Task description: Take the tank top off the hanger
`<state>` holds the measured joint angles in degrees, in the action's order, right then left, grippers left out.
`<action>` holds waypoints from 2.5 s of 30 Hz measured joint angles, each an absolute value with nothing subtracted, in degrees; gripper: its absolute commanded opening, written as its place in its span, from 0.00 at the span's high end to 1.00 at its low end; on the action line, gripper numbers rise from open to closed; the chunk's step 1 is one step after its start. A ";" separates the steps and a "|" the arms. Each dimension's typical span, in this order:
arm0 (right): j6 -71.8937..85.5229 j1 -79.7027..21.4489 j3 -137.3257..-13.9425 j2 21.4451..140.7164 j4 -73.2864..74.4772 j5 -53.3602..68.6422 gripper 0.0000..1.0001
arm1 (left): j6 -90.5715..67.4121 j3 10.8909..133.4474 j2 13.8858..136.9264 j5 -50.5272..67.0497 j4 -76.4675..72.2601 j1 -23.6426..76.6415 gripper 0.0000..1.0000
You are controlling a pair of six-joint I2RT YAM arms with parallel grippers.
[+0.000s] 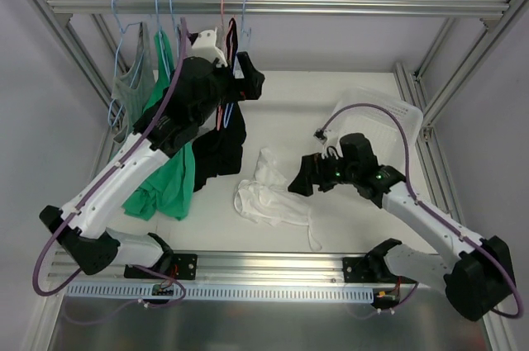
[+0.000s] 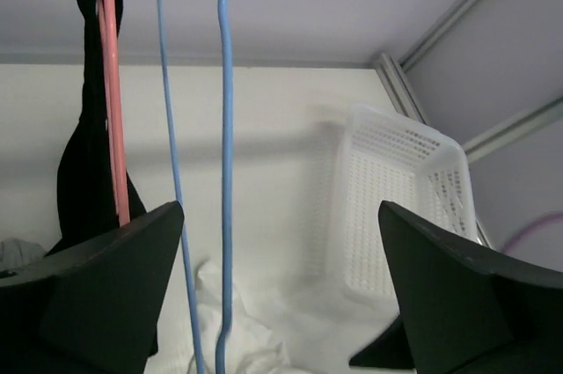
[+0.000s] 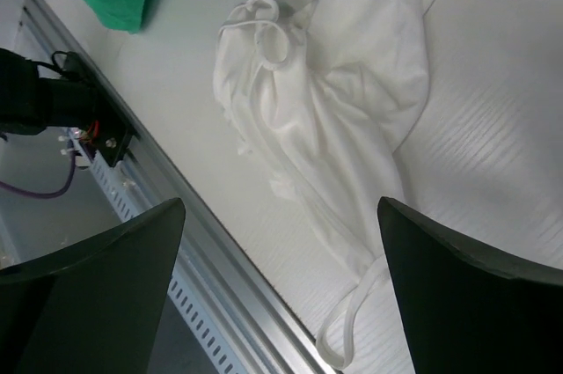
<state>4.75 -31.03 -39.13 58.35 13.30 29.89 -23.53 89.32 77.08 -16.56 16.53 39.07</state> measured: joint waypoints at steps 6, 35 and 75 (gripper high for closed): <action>1.83 -38.30 -47.94 70.52 12.10 20.05 0.01 | -23.62 84.42 67.26 -13.91 17.72 39.44 0.01; -4.32 -59.20 -54.57 96.38 6.72 -8.80 1.00 | -13.45 47.18 15.84 -15.70 33.01 39.44 0.01; -5.23 -8.73 -70.35 84.49 21.61 -12.03 0.01 | -14.15 44.31 12.84 -23.05 35.03 33.93 0.01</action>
